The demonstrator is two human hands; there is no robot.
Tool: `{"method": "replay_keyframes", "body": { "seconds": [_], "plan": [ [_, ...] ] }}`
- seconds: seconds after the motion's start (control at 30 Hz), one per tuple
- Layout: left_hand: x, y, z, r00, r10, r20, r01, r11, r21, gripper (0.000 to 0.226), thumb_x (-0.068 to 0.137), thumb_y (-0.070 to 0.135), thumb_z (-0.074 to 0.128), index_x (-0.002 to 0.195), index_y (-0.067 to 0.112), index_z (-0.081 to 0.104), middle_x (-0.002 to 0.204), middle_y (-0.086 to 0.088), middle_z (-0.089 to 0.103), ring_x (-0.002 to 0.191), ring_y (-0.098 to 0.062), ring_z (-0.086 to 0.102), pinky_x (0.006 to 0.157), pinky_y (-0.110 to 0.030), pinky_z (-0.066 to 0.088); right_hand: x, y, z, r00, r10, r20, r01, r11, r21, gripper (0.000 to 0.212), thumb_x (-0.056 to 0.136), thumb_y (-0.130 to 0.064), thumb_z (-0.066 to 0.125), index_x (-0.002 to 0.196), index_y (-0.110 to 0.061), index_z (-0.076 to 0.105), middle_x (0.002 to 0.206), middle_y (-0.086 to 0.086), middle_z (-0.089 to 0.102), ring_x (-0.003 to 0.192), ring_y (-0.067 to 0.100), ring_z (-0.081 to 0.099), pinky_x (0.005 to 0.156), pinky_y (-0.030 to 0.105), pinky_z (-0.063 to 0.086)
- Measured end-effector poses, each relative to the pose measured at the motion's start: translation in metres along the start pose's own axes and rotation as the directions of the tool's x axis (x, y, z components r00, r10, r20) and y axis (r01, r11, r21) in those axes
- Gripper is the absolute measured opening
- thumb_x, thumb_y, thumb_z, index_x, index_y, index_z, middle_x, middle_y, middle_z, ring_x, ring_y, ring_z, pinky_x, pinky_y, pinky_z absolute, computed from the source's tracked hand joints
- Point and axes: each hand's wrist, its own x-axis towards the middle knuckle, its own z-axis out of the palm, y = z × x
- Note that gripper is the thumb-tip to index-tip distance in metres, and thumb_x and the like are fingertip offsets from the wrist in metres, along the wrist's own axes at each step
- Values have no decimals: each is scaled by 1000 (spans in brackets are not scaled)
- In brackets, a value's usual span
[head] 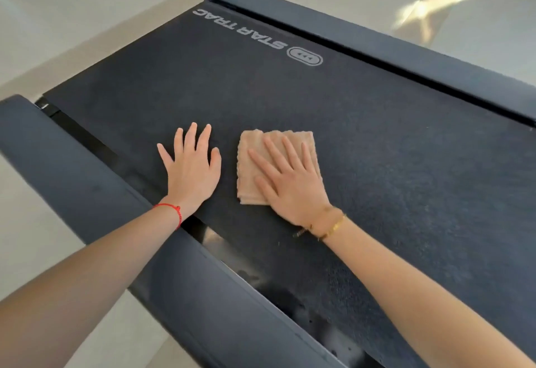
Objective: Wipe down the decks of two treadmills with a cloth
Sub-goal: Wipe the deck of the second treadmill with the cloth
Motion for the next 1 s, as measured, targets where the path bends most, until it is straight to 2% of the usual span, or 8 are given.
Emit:
{"method": "replay_keyframes", "body": {
  "seconds": [0.1,0.2,0.37,0.47,0.57,0.7,0.9,1.0],
  "plan": [
    [-2,3,1,1000,-20,-10,20,1000,0,54,103,34,35,156,25,26,163,-2,22,152,-27,11,118,-66,4,-17,17,-5,1000,0,13,0,1000,13,55,104,-53,17,156,-43,7,167,-6,1,153,27,-4,122,48,-9],
    [-2,5,1,999,-35,-1,35,999,5,55,102,34,34,156,26,26,163,0,22,152,-26,11,118,-65,5,-9,51,-15,996,85,25,-85,996,28,55,103,-52,19,156,-43,9,166,-7,0,153,28,-5,121,46,-13],
    [3,6,2,999,-51,-2,51,998,42,56,100,35,33,155,26,27,162,0,24,151,-26,13,118,-66,7,67,111,-25,953,300,45,-302,952,45,57,102,-54,14,157,-42,8,167,-3,-4,153,29,-9,121,49,-11],
    [4,5,3,998,-57,-2,58,997,54,56,100,36,34,155,27,27,162,1,23,151,-25,13,118,-66,7,122,121,-25,933,354,71,-357,933,36,58,101,-57,12,157,-42,5,167,-3,-7,152,32,-11,120,51,-14],
    [5,6,2,998,-60,-1,60,997,57,55,100,35,34,155,27,27,162,1,24,151,-25,12,118,-65,7,161,107,-23,944,319,88,-323,946,35,59,101,-56,10,157,-41,4,167,0,-6,151,35,-11,119,54,-15],
    [5,7,1,998,-66,-8,66,995,71,55,101,35,35,154,27,28,161,2,25,151,-24,13,119,-64,8,175,62,-17,982,167,86,-171,985,40,57,101,-55,11,157,-42,3,167,-1,-6,152,34,-11,119,54,-14],
    [6,7,-1,997,-77,-16,78,995,59,54,100,35,37,153,28,31,160,2,26,151,-22,14,119,-64,8,109,38,-12,999,26,45,-28,999,41,58,101,-56,11,157,-41,4,167,-1,-3,152,31,-9,121,53,-6],
    [5,7,0,997,-83,-6,83,996,42,54,100,34,37,153,28,30,161,3,25,151,-22,13,119,-64,6,68,57,-12,999,40,13,-40,999,18,60,99,-58,6,157,-41,11,167,-2,4,153,30,-3,122,53,-3]
  ]
}}
